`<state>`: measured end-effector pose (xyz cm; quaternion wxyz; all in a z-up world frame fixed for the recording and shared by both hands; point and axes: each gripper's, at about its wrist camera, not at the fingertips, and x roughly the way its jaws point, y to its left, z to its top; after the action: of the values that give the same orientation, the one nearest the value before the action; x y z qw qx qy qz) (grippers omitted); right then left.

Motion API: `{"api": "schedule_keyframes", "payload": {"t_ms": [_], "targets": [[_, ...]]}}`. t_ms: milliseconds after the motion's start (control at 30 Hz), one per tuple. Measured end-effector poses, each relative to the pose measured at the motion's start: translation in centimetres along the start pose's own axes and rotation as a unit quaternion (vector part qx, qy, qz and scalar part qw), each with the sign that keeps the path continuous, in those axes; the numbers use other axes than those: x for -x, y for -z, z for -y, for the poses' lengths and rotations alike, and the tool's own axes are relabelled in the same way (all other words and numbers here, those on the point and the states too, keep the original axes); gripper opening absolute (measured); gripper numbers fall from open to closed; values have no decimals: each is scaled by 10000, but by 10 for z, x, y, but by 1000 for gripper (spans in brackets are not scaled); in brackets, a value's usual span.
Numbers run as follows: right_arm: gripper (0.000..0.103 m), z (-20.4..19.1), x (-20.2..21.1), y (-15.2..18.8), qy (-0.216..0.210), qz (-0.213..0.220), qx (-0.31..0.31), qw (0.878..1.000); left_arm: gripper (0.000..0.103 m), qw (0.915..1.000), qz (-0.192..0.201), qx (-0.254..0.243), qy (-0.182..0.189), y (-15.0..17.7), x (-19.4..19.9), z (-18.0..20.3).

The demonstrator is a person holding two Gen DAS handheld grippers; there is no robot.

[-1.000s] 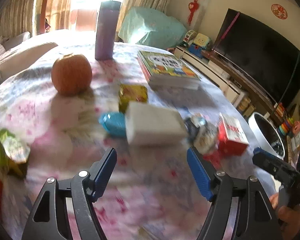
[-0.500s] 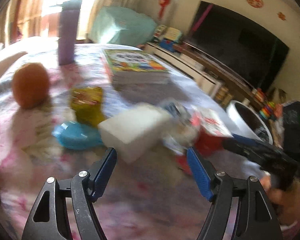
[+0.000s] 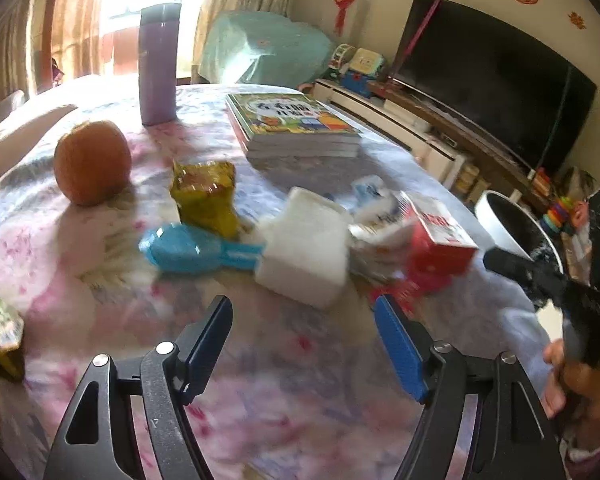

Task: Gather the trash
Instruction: 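Bring both tools back to the table toward the white foam block and red carton, then grasp the white foam block with the left tool while the right tool grasps the red-and-white milk carton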

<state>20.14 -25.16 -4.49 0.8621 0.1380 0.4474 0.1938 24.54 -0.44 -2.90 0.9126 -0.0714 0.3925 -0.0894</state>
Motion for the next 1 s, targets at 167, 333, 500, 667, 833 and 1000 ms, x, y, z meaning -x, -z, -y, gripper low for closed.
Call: {"api": "schedule_keyframes", "payload": {"t_ms": [167,333,500,667,833,1000], "targets": [[81,-15,-18,-5,-23,-81,108,9999,74,9996,-64,-263,-88,-13,-23,8],[82,-17,-33,-9,44,-198,182,9996,47,9991,-161,-380,99,-12,-43,18],[79,-20,-41,-10,76,-268,327,9991,47,9994,-240,-163,187,-9,-43,7],[44,-16,-34,-6,276,-378,520,9975,47,9992,-273,121,280,8,-22,0],[56,0,-18,-5,443,-317,309,9980,48,9984,-250,390,334,25,-9,-4],[74,-17,-20,-11,446,-162,462,9978,48,9981,-249,445,336,27,-6,-4]]}}
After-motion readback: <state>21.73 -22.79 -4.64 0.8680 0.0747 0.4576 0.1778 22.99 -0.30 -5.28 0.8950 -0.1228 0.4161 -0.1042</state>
